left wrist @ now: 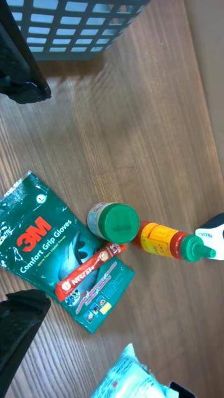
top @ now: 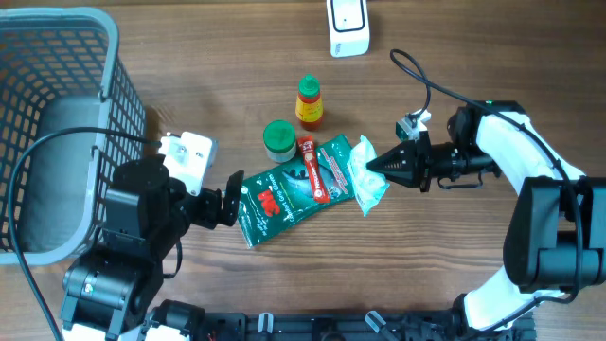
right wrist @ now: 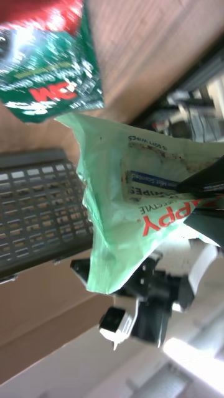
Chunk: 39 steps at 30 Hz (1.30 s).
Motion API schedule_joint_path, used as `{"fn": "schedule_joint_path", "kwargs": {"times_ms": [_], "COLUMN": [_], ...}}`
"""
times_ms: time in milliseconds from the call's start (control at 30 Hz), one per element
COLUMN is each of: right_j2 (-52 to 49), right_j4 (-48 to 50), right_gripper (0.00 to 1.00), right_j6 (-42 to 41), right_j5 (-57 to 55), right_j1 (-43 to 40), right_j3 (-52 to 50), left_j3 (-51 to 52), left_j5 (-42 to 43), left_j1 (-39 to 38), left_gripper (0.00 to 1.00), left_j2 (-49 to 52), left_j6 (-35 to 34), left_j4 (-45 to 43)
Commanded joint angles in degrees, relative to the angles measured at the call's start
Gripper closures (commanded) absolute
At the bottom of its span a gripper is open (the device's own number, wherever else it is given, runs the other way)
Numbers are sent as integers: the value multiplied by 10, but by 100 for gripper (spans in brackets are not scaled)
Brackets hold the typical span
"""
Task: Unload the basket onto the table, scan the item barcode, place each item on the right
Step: 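Lift the wipes pack and hold it under the white scanner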
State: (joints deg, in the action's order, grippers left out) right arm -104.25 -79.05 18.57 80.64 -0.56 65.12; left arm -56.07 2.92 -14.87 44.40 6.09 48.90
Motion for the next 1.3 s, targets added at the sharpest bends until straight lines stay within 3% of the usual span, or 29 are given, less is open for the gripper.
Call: {"fn": "schedule_joint_path", "kwargs": {"times_ms": [0,67,133,233,467,633,767,967,1267], "right_j2": [10,13,25,61,191,217,197,147,-30], "right_j4": [77,154,226,256,352,449,524,728,947], "right_gripper": [95,95,95,95,95,95,95,95,95], "right_j6": [12,-67,-196,-272,-317,-321,-344,-396,-394], "right_j5": [-54,-171,-358,-522,-591,-619,-609,-625,-738], "right_j1": [-4,-11,-18,-18,-17,5,20,84,146], "right_j3": [7,8,8,8,8,8,8,8,68], "left_j3": [1,1,1,1,1,1,1,1,1], "left_j5": [5,5,5,5,5,5,5,5,5], "left_j1": [3,3,3,3,3,3,3,3,3], "left_gripper": [0,0,0,0,0,0,0,0,0], "left_j2": [-1,-1,-1,-1,-1,-1,-1,-1,-1], "left_j6": [-4,-4,-4,-4,-4,-4,-4,-4,-4], "left_j4": [-2,-2,-2,-2,-2,-2,-2,-2,-2]}}
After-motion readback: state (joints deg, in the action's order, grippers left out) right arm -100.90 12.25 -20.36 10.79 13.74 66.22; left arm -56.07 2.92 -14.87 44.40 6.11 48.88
